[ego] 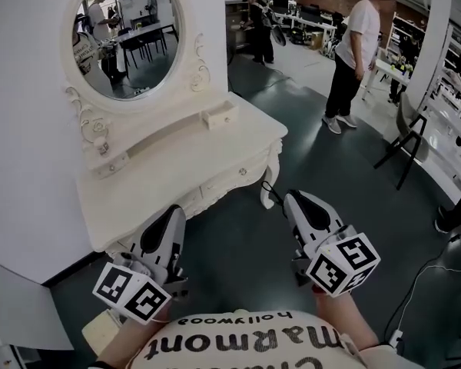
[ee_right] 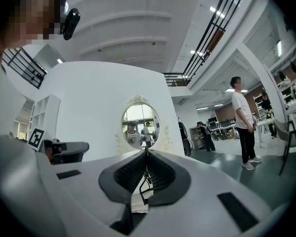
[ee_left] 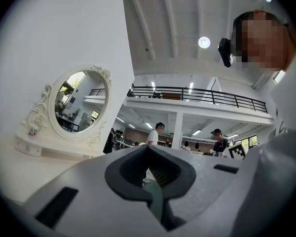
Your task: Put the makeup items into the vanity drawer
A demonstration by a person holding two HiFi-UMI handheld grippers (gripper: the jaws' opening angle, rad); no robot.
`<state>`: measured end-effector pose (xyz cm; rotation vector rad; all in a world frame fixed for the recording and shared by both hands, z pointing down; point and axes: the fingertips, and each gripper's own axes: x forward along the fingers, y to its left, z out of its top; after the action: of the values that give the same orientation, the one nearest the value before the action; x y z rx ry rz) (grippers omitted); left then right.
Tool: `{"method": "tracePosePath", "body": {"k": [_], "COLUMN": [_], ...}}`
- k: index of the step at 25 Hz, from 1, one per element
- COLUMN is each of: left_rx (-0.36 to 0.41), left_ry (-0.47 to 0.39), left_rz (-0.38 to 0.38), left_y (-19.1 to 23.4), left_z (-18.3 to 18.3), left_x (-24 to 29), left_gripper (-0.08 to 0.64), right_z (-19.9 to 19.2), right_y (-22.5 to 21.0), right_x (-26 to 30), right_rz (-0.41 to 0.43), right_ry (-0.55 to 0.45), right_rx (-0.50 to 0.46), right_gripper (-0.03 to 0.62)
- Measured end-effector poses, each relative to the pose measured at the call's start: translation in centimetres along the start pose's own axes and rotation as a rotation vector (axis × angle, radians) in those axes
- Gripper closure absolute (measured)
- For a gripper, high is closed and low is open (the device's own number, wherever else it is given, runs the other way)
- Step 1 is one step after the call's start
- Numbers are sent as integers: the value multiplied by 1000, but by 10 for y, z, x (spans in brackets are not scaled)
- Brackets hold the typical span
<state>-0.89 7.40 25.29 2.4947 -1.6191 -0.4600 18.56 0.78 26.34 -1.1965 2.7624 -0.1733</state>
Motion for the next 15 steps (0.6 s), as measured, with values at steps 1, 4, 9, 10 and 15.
{"method": "tracePosePath", "body": {"k": [1,4,9,10,15], "left_rx": [-1,2,9,12,19], "left_ry": [0,8,1,0,18], "left_rz": [0,1,-6,-10,-16], "left_y": [0,-1,-9,-11,-14], "left_z": [-1,-4,-1,-1,-12], "left_x": [3,11,25,28,36], "left_gripper": [552,551,551,551,552], "right_z": [-1,-2,-2,-1,-4], "right_y": [-3,-11,-25,-27,-40], "right_x": [1,2,3,2,0], "right_rz": [0,-1,1,1,-10], "right_ry": [2,2,7,6,4], "right_rx": [3,11,17,17,25], "right_gripper": [560,559,560,560,560]}}
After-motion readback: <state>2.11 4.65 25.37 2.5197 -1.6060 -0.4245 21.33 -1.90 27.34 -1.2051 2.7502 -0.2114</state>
